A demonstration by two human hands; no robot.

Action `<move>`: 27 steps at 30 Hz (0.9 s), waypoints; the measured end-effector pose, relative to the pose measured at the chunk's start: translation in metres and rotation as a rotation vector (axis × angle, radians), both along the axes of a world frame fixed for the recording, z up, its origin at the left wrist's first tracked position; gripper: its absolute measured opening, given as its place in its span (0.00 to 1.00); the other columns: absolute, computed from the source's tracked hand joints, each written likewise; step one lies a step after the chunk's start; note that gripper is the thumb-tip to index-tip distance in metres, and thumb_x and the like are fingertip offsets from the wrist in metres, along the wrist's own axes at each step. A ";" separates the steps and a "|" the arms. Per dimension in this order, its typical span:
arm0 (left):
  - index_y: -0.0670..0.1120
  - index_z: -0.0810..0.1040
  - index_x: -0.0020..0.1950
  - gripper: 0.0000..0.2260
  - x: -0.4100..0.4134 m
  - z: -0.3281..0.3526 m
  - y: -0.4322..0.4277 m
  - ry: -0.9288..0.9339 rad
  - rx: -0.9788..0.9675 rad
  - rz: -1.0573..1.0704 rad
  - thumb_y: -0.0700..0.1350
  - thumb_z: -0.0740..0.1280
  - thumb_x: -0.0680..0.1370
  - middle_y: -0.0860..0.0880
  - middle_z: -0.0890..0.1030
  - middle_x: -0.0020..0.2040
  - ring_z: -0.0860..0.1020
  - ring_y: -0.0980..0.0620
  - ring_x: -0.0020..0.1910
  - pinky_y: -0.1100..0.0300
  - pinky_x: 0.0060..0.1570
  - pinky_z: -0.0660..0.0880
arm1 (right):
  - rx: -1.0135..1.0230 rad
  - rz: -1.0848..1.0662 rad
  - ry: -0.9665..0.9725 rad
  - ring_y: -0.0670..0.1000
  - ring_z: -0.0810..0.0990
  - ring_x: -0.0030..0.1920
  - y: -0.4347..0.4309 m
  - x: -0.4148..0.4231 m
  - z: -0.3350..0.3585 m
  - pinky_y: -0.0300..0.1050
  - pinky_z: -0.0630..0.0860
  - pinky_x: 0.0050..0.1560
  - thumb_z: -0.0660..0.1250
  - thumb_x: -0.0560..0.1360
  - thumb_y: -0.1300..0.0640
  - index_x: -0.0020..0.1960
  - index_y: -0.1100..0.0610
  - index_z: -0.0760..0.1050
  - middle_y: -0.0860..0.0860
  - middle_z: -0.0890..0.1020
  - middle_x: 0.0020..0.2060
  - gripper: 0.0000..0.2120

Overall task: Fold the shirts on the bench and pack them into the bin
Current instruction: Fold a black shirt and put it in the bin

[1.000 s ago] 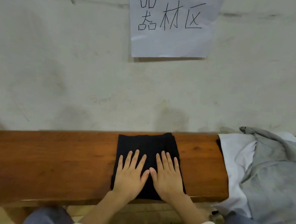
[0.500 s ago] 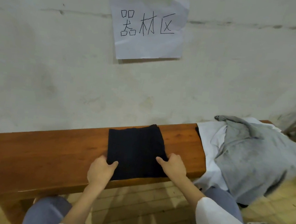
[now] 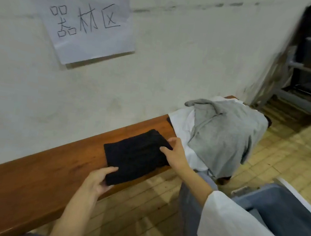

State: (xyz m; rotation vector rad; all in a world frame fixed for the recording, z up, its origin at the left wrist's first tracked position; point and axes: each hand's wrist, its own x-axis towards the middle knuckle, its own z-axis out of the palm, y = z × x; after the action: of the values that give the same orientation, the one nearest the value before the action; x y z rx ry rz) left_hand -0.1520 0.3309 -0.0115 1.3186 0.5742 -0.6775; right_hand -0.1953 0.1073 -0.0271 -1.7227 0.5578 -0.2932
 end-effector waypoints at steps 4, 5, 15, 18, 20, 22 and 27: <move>0.39 0.73 0.48 0.04 -0.027 0.049 -0.072 0.192 -0.308 0.068 0.34 0.66 0.75 0.37 0.76 0.51 0.74 0.42 0.56 0.54 0.59 0.73 | 0.046 -0.139 -0.108 0.54 0.74 0.60 -0.073 -0.054 0.014 0.37 0.76 0.53 0.63 0.76 0.67 0.70 0.54 0.65 0.53 0.73 0.62 0.24; 0.38 0.73 0.48 0.05 -0.033 0.056 -0.094 0.206 -0.319 0.023 0.34 0.67 0.75 0.37 0.76 0.50 0.74 0.41 0.56 0.54 0.59 0.73 | 0.036 -0.163 -0.107 0.51 0.72 0.62 -0.091 -0.068 0.015 0.29 0.73 0.52 0.62 0.76 0.69 0.71 0.56 0.67 0.51 0.73 0.62 0.24; 0.48 0.62 0.71 0.25 -0.110 -0.011 -0.331 -0.026 0.035 -0.579 0.34 0.66 0.77 0.41 0.69 0.68 0.73 0.40 0.55 0.46 0.45 0.76 | 0.158 -0.628 0.091 0.51 0.73 0.63 -0.237 -0.253 -0.038 0.46 0.74 0.59 0.57 0.78 0.67 0.65 0.56 0.75 0.50 0.74 0.65 0.19; 0.49 0.64 0.68 0.24 -0.147 -0.041 -0.370 0.000 0.063 -0.745 0.29 0.60 0.77 0.42 0.66 0.69 0.72 0.40 0.59 0.49 0.49 0.72 | 0.202 -0.717 0.170 0.52 0.73 0.59 -0.249 -0.305 -0.063 0.35 0.79 0.38 0.57 0.79 0.67 0.69 0.58 0.71 0.51 0.72 0.66 0.20; 0.47 0.67 0.66 0.21 -0.170 -0.062 -0.391 0.043 0.104 -0.894 0.27 0.56 0.78 0.42 0.68 0.65 0.72 0.44 0.53 0.52 0.43 0.73 | 0.272 -0.770 0.238 0.53 0.72 0.55 -0.255 -0.337 -0.085 0.29 0.72 0.25 0.56 0.79 0.68 0.70 0.61 0.69 0.54 0.70 0.67 0.20; 0.43 0.70 0.67 0.21 -0.184 -0.082 -0.403 0.067 0.168 -1.046 0.27 0.53 0.79 0.43 0.68 0.59 0.72 0.46 0.49 0.56 0.41 0.72 | 0.368 -0.804 0.317 0.58 0.74 0.53 -0.258 -0.359 -0.110 0.34 0.75 0.23 0.56 0.79 0.69 0.70 0.62 0.69 0.57 0.70 0.68 0.20; 0.39 0.68 0.70 0.21 -0.209 -0.122 -0.431 0.201 0.259 -1.227 0.29 0.49 0.80 0.44 0.74 0.49 0.73 0.49 0.43 0.59 0.42 0.73 | 0.509 -0.900 0.405 0.60 0.75 0.50 -0.261 -0.394 -0.159 0.38 0.76 0.21 0.56 0.78 0.70 0.68 0.63 0.70 0.59 0.70 0.68 0.19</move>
State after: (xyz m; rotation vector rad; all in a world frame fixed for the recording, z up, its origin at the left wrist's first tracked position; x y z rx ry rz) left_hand -0.3612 -0.0996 -0.1333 1.8116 -0.0771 -1.7860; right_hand -0.5891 -0.1535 -0.1861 -0.9472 1.5580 -0.3855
